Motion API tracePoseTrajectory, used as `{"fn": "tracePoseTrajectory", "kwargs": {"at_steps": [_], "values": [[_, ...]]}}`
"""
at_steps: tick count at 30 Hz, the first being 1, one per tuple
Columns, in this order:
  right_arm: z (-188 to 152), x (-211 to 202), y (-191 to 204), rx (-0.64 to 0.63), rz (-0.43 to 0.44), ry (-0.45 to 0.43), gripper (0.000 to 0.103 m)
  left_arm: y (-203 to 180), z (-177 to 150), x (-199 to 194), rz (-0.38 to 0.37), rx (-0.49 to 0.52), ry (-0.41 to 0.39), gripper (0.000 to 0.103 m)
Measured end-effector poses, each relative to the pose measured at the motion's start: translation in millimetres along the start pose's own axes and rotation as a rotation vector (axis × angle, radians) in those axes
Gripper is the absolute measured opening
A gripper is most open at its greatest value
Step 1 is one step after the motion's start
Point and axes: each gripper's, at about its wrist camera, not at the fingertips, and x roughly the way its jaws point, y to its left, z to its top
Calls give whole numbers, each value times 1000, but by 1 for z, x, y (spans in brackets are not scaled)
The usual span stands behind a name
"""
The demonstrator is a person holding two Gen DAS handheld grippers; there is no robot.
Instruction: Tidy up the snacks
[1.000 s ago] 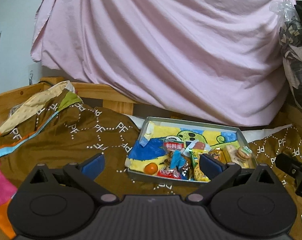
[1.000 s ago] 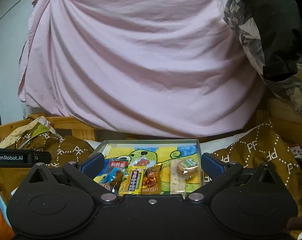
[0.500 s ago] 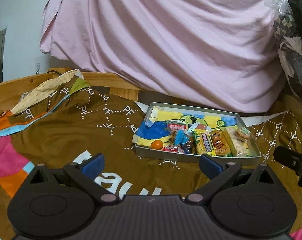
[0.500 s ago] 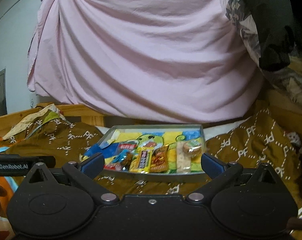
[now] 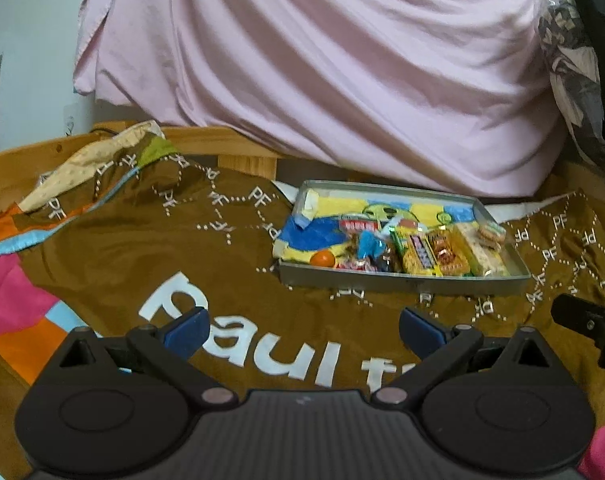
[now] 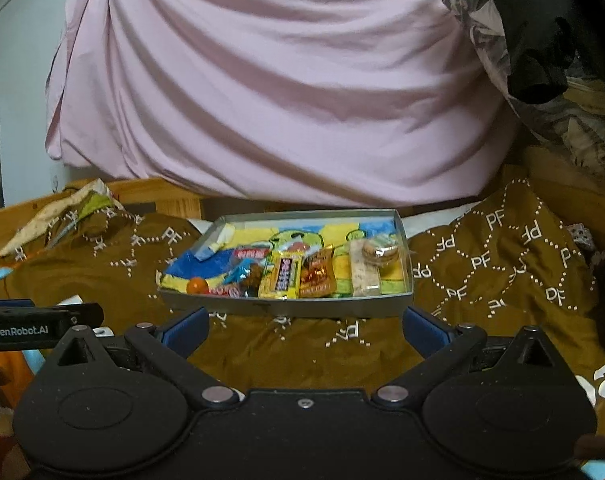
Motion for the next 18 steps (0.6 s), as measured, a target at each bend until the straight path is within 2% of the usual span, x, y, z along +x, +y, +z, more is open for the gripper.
{"fn": "tracePoseTrajectory", "kwargs": {"at_steps": [18], "values": [[-16, 19, 7, 5, 7, 70, 102, 15, -14, 14, 3, -41, 29, 103]]}}
